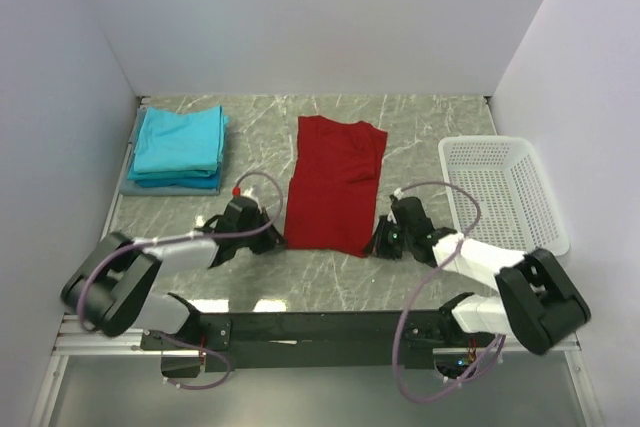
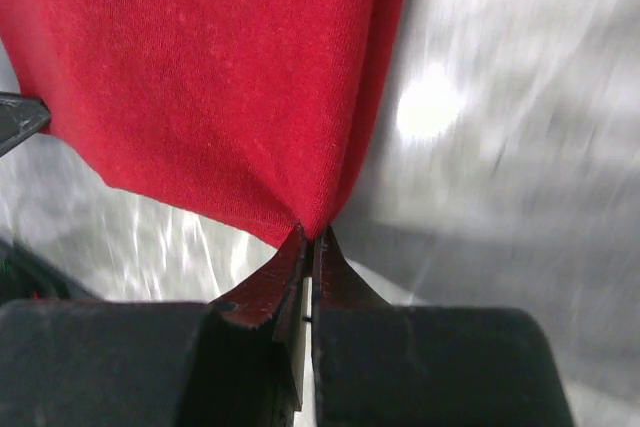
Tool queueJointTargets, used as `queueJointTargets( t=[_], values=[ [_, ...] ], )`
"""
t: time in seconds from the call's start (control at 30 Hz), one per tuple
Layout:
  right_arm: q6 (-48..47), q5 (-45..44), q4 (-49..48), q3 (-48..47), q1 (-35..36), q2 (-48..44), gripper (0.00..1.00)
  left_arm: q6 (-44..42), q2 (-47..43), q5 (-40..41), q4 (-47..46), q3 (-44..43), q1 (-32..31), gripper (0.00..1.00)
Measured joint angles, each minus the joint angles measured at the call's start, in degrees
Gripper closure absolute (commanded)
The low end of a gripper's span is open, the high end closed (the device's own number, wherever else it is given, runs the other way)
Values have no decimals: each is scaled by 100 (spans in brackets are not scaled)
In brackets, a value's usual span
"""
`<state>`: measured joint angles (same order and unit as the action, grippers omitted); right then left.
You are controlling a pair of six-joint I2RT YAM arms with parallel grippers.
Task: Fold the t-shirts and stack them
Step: Fold the tshirt
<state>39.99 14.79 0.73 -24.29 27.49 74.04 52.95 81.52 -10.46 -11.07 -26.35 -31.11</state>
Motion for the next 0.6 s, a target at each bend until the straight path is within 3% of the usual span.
queueJointTargets(
  t=[0.17,0.3,0.47,0.6],
  values=[
    [229,144,420,621,474,-1016,100,393,-1384,240,516,909,-393,99],
    [522,262,1097,962,970,-2048,100,828,-2959,402,1526,1445,-752,99],
    [942,452,1827,1058,1401,-3329,100,1318,-4800,667,2697,1486,-1250,99],
    [1005,396,2262,949,1416,-3630,100,1427,-5243,793,3126,1353,-1303,99]
  ],
)
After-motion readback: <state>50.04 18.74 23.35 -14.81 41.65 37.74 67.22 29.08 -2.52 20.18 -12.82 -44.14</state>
